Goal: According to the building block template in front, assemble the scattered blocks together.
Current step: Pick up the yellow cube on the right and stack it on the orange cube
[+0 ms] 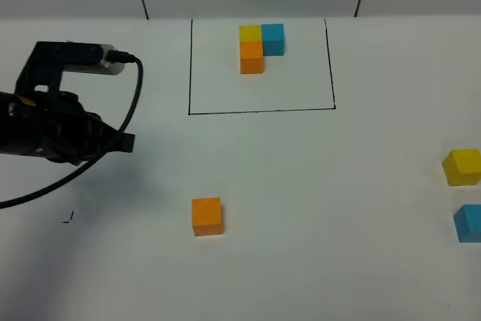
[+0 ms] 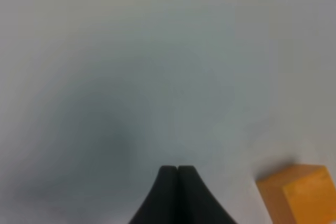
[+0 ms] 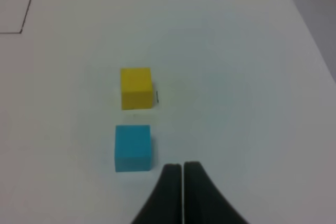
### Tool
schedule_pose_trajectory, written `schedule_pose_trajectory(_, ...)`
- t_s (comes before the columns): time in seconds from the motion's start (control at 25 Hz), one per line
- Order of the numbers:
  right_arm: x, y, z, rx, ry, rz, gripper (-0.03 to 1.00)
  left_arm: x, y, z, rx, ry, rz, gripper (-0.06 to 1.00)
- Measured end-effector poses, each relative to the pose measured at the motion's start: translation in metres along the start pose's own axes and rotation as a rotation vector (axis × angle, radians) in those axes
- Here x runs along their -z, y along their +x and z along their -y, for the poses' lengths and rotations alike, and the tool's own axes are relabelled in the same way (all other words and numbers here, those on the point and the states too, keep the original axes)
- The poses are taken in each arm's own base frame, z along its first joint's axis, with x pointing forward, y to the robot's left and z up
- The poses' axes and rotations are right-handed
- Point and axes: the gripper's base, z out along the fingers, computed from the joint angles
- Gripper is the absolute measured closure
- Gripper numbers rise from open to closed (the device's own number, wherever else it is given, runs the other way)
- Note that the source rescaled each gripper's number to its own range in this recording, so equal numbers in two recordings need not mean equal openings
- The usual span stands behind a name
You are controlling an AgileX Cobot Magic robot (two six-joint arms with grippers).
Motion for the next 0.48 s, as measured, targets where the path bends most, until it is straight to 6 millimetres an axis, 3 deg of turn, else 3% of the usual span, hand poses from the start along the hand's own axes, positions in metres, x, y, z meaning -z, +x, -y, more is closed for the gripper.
schedule_pose_trajectory(0.28, 0.000, 0.000, 0.000, 0.000, 0.000, 0.000, 0.96, 0.042, 0.029, -0.034, 0.084, -0.086, 0.017, 0.94)
schedule_pose_trajectory(0.48, 0.000, 0.000, 0.000, 0.000, 0.000, 0.000, 0.96, 0.075, 0.051, -0.044, 0.109, -0.121, -0.003, 0.94)
